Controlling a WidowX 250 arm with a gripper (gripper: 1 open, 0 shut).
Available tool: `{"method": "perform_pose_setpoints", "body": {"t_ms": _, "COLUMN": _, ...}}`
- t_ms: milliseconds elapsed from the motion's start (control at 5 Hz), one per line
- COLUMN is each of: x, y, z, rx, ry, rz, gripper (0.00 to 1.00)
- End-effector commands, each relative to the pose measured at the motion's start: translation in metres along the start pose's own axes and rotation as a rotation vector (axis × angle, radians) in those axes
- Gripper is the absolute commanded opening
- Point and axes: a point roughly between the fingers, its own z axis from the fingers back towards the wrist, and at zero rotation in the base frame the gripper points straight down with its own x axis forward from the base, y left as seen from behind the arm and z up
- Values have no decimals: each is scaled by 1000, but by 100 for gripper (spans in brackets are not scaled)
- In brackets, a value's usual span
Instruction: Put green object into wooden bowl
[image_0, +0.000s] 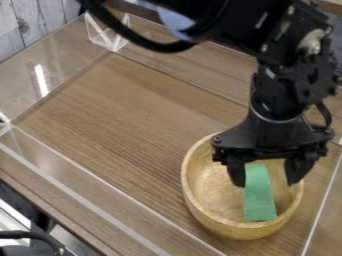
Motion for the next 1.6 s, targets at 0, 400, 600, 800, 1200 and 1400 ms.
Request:
{"method": "perform_pose_setpoints", "body": {"t_ms": 0, "x": 17, "y": -11, "z": 27, "rx": -48, "ry": -21, "rz": -92, "gripper": 100}}
{"method": "perform_pose_setpoints", "body": {"t_ms": 400, "x": 22, "y": -9, "z": 20, "rx": -46, "ry": -3, "rz": -63, "gripper": 100}}
{"method": "perform_pose_setpoints", "body": {"t_ms": 600, "x": 14, "y": -7, "z": 9, "rx": -32, "ry": 1, "rz": -31, "gripper": 100}}
{"method": "perform_pose_setpoints", "body": {"t_ms": 800, "x": 14, "y": -7, "z": 2, "rx": -25, "ry": -5, "rz": 0, "gripper": 100}}
{"method": "perform_pose_setpoints", "body": {"t_ms": 1200, "x": 19, "y": -11, "z": 4, "rx": -16, "ry": -27, "rz": -11, "gripper": 100}}
{"method": "perform_pose_setpoints", "body": {"t_ms": 1400, "x": 24, "y": -14, "z": 7, "rx": -17, "ry": -32, "rz": -14, "gripper": 100}}
